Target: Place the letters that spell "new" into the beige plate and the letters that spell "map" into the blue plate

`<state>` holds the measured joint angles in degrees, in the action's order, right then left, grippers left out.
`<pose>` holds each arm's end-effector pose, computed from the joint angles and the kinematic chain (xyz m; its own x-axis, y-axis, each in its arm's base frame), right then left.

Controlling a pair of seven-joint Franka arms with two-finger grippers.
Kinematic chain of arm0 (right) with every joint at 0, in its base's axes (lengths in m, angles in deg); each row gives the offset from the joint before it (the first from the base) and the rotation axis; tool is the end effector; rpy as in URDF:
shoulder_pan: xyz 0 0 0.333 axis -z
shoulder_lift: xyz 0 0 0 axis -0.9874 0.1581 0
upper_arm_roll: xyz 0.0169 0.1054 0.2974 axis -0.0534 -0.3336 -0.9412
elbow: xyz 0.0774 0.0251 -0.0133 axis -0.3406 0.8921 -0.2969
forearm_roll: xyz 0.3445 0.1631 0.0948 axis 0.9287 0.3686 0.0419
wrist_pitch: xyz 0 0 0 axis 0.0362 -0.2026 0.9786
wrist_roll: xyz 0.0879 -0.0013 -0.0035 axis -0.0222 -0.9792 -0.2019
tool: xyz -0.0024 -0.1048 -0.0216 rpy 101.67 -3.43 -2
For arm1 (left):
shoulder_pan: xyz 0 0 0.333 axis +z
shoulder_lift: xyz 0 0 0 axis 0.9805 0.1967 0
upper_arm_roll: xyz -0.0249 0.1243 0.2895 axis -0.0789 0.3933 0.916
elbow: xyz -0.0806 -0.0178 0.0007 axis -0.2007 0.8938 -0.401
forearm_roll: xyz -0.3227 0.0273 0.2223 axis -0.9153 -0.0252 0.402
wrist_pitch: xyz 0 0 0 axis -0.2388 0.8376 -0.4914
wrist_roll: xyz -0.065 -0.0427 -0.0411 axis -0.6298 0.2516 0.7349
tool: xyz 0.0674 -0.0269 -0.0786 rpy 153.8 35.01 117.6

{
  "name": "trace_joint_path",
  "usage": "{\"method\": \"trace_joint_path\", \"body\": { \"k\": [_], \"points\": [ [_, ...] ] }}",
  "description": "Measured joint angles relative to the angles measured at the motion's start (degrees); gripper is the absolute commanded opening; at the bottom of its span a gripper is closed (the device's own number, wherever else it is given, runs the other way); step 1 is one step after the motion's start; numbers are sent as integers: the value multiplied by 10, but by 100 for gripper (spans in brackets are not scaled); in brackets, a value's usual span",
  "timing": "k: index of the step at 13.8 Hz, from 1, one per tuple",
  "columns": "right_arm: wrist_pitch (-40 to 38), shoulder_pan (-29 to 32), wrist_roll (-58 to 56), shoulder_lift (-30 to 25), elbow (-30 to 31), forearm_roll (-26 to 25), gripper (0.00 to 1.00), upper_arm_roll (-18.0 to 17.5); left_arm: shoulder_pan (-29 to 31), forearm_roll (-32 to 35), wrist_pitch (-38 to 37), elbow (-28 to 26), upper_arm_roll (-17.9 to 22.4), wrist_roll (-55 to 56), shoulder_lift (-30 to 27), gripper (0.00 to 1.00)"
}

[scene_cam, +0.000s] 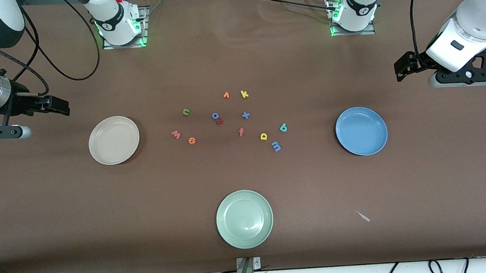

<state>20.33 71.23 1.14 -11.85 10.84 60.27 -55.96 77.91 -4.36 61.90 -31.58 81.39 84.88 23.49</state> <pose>0.5840 0.0442 0.5539 0.9868 -0.0520 -0.1533 -0.0454 -0.9979 0.0462 0.5475 -0.0746 0.5790 0.9973 -0.0348 -0.0647 -0.0377 -0.9983 -0.0445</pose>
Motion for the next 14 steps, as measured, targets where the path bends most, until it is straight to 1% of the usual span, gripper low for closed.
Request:
{"method": "trace_joint_path", "body": {
  "k": [14],
  "points": [
    [0,0,0,0,0,0,100,0,0,0,-7,0,0,0,0,100]
  ]
}}
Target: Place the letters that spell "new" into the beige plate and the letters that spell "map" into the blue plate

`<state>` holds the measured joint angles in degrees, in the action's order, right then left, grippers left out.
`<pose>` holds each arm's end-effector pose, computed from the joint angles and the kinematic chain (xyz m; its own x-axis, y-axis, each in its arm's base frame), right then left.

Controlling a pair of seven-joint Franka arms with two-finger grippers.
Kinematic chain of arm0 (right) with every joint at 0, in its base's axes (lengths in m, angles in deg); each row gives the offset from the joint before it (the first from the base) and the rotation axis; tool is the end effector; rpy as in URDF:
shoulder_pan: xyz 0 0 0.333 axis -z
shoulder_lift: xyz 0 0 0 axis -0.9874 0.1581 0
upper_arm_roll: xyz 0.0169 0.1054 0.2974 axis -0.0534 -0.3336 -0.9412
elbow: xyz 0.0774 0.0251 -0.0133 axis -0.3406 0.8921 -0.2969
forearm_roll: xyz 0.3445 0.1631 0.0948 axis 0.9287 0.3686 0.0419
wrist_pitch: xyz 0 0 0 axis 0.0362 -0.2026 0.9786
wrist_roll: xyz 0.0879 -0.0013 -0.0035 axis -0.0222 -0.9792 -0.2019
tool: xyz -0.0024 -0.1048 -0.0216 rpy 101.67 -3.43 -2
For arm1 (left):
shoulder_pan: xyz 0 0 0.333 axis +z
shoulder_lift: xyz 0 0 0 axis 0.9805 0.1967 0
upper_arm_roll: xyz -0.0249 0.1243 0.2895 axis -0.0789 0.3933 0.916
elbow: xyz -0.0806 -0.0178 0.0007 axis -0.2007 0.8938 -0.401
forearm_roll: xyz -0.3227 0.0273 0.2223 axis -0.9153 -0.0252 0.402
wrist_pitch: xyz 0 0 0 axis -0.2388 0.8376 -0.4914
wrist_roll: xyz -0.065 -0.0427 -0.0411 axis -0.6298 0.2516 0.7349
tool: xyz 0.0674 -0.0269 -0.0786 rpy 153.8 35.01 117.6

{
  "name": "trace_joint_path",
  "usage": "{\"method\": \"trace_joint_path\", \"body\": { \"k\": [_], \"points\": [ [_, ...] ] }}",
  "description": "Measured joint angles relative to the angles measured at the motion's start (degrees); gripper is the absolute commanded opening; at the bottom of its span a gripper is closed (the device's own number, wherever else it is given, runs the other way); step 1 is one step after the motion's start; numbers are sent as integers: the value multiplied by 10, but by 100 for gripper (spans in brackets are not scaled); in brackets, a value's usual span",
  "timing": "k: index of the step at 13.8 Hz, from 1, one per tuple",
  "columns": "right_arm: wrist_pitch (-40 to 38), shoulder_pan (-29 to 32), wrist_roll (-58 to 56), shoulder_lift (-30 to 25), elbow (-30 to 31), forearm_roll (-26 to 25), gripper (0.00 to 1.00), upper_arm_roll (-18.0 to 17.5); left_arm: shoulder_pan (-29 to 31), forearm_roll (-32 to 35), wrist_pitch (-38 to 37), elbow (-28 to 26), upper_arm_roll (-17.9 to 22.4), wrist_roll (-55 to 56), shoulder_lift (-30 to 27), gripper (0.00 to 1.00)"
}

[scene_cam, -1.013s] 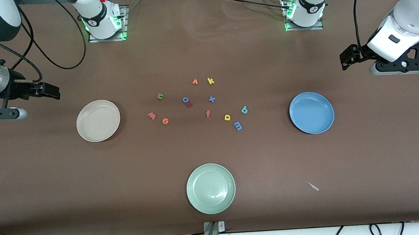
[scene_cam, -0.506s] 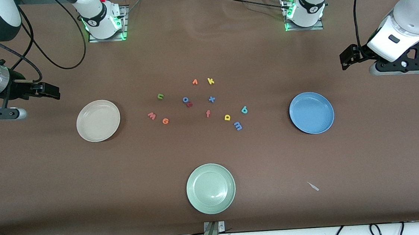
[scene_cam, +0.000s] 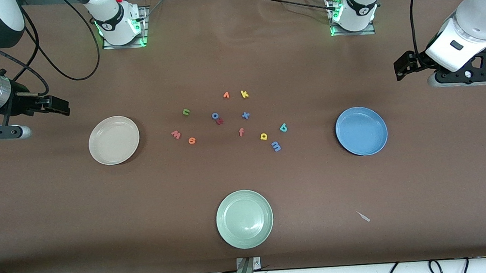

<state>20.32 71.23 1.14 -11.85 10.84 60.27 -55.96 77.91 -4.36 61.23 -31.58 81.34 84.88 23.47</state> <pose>0.5840 0.0442 0.5539 0.9868 -0.0520 -0.1534 -0.0454 -0.9979 0.0463 0.5460 -0.0749 0.5783 0.9965 -0.0351 -0.0760 -0.0387 -0.9982 -0.0457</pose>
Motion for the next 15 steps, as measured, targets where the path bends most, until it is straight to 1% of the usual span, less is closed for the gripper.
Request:
{"method": "trace_joint_path", "body": {
  "k": [8,15],
  "points": [
    [0,0,0,0,0,0,100,0,0,0,-2,0,-1,0,0,100],
    [0,0,0,0,0,1,100,0,0,0,-19,0,-2,-1,-1,100]
  ]
}}
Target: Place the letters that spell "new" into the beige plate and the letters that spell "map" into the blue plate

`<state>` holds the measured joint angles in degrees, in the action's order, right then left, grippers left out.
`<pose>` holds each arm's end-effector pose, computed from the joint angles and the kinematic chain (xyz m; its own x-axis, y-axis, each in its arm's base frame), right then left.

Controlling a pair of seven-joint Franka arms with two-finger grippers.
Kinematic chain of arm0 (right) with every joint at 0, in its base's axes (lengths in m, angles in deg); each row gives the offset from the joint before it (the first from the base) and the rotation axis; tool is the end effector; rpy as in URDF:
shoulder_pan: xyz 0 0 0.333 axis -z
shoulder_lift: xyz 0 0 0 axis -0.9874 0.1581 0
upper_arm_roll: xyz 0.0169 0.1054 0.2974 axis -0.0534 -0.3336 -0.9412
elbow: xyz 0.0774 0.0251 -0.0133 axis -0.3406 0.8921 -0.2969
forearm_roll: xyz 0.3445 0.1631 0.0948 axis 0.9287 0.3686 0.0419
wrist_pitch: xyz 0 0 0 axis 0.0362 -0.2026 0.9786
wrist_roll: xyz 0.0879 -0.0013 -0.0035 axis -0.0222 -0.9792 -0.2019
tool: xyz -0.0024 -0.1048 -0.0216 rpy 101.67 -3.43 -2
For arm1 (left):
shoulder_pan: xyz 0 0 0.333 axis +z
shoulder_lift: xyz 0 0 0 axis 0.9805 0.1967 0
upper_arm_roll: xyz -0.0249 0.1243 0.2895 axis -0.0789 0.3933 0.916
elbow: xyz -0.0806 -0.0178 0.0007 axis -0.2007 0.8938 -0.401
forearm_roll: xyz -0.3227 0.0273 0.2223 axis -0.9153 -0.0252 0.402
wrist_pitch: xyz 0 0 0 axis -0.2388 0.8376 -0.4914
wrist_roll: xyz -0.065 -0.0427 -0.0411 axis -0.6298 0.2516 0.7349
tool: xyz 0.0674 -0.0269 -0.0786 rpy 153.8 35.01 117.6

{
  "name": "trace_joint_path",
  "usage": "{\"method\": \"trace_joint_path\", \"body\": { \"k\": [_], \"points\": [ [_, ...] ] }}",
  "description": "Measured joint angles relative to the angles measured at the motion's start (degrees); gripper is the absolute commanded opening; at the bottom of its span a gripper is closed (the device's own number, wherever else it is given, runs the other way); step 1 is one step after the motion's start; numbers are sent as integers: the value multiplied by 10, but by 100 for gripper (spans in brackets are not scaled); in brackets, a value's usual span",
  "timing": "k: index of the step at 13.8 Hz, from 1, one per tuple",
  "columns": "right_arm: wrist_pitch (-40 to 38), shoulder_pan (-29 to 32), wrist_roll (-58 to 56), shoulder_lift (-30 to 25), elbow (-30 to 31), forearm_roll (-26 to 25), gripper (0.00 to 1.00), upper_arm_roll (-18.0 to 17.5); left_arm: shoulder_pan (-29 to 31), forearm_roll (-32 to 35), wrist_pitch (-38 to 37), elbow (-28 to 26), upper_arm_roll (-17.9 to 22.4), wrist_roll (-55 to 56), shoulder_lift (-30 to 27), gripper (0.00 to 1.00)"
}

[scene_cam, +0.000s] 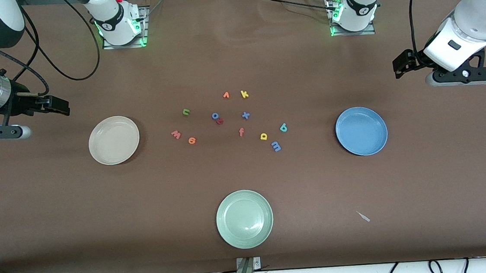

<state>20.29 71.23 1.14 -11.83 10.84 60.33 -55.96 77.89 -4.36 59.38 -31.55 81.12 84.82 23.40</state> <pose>0.5840 0.0443 0.5537 0.9866 -0.0520 -0.1544 -0.0455 -0.9979 0.0454 0.5418 -0.0765 0.5767 0.9936 -0.0387 -0.1062 -0.0441 -0.9978 -0.0491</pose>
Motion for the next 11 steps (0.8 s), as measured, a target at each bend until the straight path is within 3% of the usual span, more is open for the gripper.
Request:
{"method": "trace_joint_path", "body": {
  "k": [6,9,11],
  "points": [
    [2,-23,-1,15,3,3,100,-7,-6,0,-13,5,-46,-1,15,100],
    [25,-56,0,46,5,10,100,-10,-32,0,-11,5,-83,1,72,100],
    [50,-74,1,70,7,20,100,-10,-59,0,22,7,-87,1,118,100]
  ]
}}
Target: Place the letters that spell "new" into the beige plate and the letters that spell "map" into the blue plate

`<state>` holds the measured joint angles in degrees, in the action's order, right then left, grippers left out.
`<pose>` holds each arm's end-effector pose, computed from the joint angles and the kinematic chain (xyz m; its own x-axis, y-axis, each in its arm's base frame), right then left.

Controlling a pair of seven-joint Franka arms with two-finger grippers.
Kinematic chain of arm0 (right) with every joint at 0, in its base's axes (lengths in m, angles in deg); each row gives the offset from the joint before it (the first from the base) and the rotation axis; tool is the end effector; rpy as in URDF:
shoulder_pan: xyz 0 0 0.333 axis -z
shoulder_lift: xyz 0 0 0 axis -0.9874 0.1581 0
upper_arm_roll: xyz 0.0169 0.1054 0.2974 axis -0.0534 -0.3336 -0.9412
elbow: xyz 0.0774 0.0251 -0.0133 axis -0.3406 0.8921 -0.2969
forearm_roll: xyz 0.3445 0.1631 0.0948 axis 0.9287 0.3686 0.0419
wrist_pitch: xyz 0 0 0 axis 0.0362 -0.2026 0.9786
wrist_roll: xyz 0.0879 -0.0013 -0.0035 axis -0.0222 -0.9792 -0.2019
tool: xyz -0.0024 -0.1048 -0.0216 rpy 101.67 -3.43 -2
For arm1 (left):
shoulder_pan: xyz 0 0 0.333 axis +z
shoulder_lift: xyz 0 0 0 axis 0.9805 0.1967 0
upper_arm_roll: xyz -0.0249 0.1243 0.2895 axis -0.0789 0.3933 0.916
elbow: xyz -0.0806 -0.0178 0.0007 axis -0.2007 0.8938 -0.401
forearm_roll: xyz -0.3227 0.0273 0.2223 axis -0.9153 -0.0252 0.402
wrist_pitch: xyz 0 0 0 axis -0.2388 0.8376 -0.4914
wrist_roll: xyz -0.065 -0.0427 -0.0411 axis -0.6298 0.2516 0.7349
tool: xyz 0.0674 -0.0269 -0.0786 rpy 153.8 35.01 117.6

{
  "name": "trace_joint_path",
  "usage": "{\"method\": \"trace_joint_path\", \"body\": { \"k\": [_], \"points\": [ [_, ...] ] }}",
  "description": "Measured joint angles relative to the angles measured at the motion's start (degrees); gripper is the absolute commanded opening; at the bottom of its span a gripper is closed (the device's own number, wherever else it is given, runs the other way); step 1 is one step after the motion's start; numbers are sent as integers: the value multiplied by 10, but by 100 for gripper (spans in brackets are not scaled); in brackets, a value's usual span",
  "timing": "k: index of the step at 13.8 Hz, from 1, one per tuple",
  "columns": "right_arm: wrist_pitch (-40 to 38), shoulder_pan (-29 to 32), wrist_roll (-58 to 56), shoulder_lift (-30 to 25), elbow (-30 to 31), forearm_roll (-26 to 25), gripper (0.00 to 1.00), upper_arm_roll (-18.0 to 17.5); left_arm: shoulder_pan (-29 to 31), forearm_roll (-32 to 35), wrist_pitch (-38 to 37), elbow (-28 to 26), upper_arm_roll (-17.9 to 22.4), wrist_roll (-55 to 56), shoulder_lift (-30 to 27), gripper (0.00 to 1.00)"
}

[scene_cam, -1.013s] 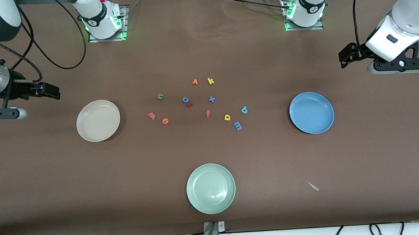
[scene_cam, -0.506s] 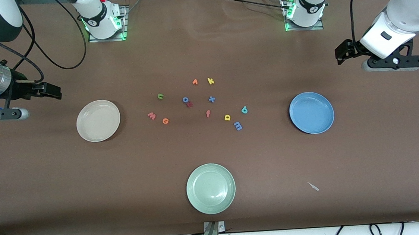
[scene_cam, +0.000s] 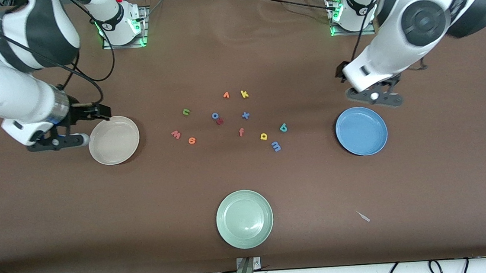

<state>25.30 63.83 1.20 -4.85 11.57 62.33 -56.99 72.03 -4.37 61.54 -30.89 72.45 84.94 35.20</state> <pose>0.6010 0.1410 0.4803 0.9750 0.0895 -0.2035 0.0964 -0.9951 0.0241 0.5499 -0.2169 0.4710 0.9237 -0.2839 -0.2572 -0.2956 -0.9553 -0.0071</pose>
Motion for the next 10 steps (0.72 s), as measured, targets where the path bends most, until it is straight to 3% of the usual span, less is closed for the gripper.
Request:
{"method": "trace_joint_path", "body": {
  "k": [4,10],
  "points": [
    [79,-33,2,39,33,6,100,-1,-48,-1,125,5,-1,10,92,100],
    [294,-36,-36,41,185,7,100,-40,-75,-1,275,12,-1,36,194,100]
  ]
}}
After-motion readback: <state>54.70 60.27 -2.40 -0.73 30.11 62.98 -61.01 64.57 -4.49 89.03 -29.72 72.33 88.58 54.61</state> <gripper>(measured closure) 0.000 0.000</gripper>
